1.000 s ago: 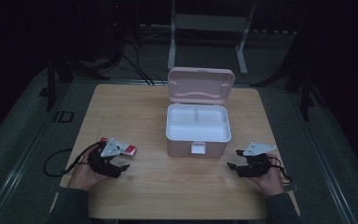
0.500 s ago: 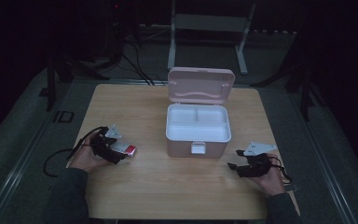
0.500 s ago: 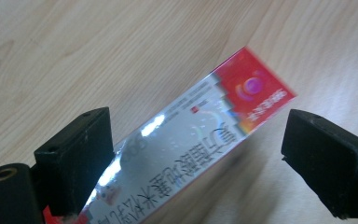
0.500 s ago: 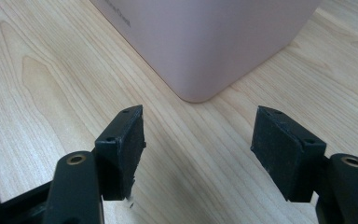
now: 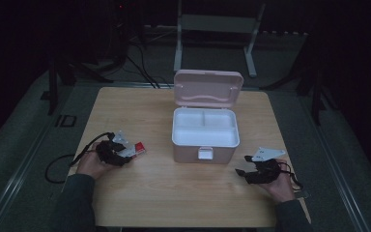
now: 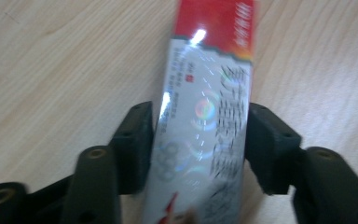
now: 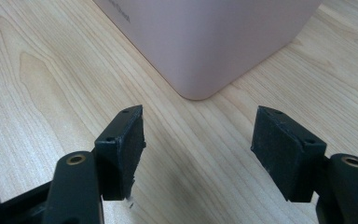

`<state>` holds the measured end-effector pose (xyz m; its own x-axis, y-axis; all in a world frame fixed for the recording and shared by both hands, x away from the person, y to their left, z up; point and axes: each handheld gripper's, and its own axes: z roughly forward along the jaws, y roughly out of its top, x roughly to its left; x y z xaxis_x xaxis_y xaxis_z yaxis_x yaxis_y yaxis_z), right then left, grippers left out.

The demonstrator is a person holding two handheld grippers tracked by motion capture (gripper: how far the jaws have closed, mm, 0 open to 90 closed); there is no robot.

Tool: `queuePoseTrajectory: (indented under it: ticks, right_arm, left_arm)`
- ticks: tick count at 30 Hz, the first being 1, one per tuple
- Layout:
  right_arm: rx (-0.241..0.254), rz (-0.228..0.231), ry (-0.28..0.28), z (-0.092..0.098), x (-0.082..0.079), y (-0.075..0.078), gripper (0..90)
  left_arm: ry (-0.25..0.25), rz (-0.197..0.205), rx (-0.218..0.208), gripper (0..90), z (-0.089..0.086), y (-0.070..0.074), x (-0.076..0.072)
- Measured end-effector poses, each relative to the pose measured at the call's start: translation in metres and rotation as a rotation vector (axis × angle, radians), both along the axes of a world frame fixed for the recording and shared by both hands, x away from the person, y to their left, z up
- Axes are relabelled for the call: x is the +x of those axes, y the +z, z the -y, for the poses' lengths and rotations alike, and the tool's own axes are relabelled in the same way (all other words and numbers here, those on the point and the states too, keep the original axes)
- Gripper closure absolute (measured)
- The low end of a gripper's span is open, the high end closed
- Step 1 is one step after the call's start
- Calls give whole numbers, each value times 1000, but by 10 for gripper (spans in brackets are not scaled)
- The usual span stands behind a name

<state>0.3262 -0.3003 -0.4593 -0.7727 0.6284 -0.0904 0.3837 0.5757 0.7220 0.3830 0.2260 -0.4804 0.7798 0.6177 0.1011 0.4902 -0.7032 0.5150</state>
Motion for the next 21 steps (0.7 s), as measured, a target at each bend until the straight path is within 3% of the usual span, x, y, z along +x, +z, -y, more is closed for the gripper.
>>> queuePoseTrajectory:
  ticks: [16, 18, 19, 21]
  right_arm:
    - [-8, -4, 3, -2, -1, 2, 340]
    - [-8, -4, 4, -2, -1, 2, 340]
    - [-15, -9, -3, -2, -1, 2, 340]
    - [-25, -11, -12, -2, 0, 2, 340]
  left_arm:
    - [129, -18, -43, 485, -26, -2, -47]
    - [123, -18, -80, 477, -29, -3, -50]
    - [123, -16, -111, 388, -30, -2, -52]
    - [128, 10, -144, 353, -31, 1, -56]
